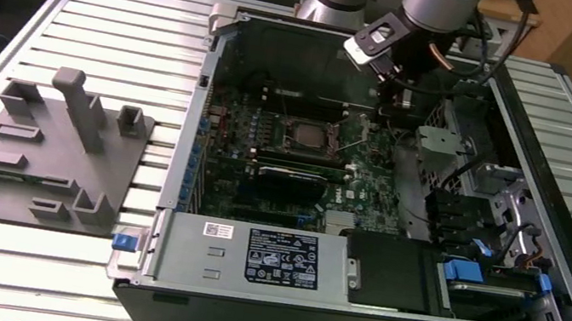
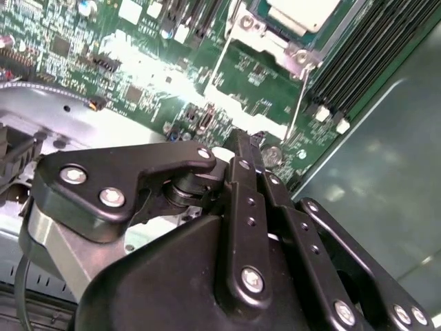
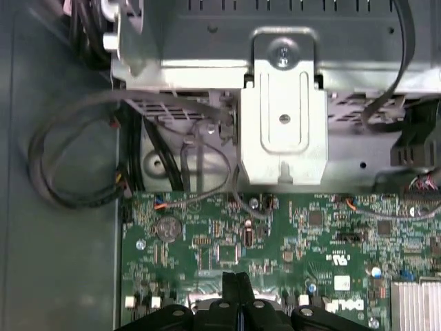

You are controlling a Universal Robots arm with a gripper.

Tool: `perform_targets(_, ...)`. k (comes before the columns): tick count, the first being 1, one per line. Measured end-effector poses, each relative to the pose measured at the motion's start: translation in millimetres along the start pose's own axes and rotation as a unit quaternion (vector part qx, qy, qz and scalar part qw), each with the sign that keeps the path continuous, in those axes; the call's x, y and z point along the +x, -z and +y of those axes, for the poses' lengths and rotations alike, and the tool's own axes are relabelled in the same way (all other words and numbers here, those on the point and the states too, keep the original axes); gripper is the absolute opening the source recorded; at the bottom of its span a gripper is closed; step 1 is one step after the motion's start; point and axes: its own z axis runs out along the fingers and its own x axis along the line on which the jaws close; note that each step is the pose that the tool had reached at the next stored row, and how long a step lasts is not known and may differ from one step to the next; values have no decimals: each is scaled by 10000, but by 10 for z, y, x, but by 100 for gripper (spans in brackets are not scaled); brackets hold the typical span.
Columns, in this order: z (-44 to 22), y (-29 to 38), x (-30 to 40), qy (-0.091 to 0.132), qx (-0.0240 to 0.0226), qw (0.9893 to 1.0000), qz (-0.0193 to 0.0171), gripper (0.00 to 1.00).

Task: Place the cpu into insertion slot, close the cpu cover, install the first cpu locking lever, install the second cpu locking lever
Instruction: 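Close the cpu cover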

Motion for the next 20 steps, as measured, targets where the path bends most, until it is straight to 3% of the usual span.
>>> perform_targets(4, 61, -8, 1, 0, 1, 10000, 0, 10)
perform_targets(14, 64, -153, 0, 0, 1, 10000, 0, 10)
perform_targets(20, 62, -157, 0, 0, 1, 10000, 0, 10)
